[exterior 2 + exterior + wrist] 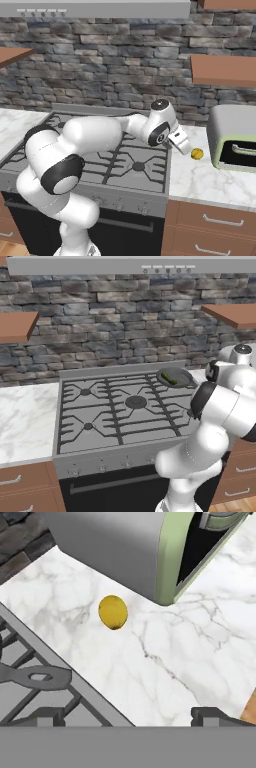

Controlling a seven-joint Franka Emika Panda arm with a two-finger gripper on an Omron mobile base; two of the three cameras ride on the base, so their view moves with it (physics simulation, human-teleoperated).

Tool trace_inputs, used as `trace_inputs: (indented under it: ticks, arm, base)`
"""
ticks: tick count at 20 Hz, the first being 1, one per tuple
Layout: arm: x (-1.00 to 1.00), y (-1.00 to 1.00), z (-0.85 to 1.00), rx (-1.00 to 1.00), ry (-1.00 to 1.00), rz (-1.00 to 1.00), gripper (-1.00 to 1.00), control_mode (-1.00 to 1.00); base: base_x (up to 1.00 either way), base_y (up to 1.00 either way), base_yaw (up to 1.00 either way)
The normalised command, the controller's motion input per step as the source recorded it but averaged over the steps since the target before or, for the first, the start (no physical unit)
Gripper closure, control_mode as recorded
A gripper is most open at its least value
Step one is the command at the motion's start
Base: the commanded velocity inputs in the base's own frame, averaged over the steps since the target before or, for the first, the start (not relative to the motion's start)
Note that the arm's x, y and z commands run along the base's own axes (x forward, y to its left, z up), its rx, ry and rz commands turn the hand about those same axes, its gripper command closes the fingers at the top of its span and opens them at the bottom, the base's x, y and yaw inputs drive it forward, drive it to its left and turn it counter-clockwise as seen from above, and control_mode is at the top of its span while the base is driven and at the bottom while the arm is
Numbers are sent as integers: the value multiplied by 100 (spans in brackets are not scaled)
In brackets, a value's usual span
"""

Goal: Put the squash and lemon in the pan. Then turn on the rear right burner and set the heat to medium.

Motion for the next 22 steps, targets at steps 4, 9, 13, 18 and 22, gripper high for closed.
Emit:
trace_inputs:
  ticks: [4,9,13,18,22]
  arm:
    - [3,-17,0,5,3,-1,-100,-100]
    - [10,0,0,0,0,-4,-100,-100]
    - [10,0,-6,0,0,-8,-100,-100]
    - [7,0,-12,0,-2,-9,-100,-100]
    - [6,-1,-18,0,-2,-8,-100,-100]
  base:
    - [0,0,0]
    - [0,0,0]
    - [0,0,0]
    - [0,0,0]
    - [0,0,0]
